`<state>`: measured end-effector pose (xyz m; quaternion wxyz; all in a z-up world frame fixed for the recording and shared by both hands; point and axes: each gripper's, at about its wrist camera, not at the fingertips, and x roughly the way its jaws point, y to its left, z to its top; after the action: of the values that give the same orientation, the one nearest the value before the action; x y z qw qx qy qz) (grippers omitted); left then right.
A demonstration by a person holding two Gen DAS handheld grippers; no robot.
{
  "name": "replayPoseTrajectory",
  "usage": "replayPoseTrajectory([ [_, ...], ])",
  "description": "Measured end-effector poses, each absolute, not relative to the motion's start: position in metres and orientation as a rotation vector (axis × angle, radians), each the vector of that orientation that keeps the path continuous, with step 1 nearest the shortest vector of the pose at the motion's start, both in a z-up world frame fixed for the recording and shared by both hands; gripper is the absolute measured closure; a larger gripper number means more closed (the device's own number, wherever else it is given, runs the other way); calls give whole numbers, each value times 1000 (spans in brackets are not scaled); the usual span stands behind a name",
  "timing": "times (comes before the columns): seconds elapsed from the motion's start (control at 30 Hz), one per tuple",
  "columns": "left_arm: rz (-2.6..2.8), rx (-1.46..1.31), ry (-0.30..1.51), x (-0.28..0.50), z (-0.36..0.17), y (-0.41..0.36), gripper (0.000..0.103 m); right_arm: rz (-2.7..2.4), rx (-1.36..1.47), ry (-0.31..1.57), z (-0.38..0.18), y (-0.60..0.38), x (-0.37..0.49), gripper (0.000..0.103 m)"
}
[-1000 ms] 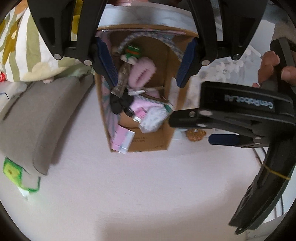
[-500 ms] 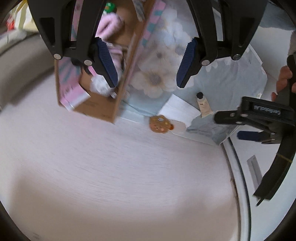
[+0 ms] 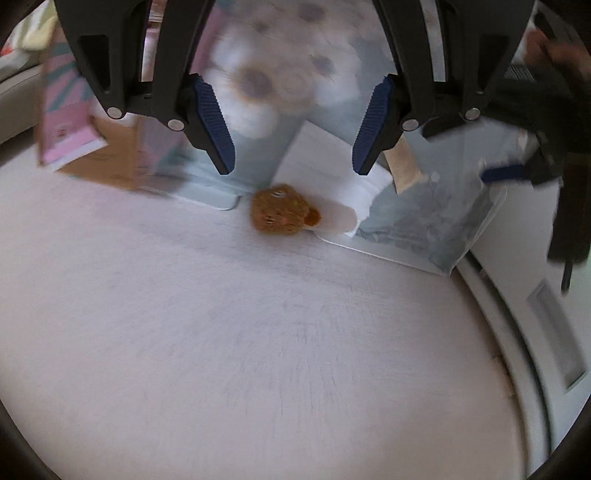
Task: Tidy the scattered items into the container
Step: 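Move both tools back over the bed toward the remaining items, then grasp the cream lotion tube with the left gripper while the right grasps the brown plush bear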
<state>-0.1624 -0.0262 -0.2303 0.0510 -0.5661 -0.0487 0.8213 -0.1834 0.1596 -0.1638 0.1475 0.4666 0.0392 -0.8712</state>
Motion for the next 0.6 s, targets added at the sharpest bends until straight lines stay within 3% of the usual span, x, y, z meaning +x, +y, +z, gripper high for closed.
replayPoseTrajectory([
  [0.47,2445,-1806,-141,-202,-285,-32,1,-2578,1492,-191,-242,159,-257,41],
  [0.53,2435,-1808,-151,-201,-289,-32,4,-2574,1490,-212,-248,161,-260,41],
  [0.6,2424,-1813,-149,-200,-294,-32,17,-2566,1476,-234,-251,162,-260,41],
])
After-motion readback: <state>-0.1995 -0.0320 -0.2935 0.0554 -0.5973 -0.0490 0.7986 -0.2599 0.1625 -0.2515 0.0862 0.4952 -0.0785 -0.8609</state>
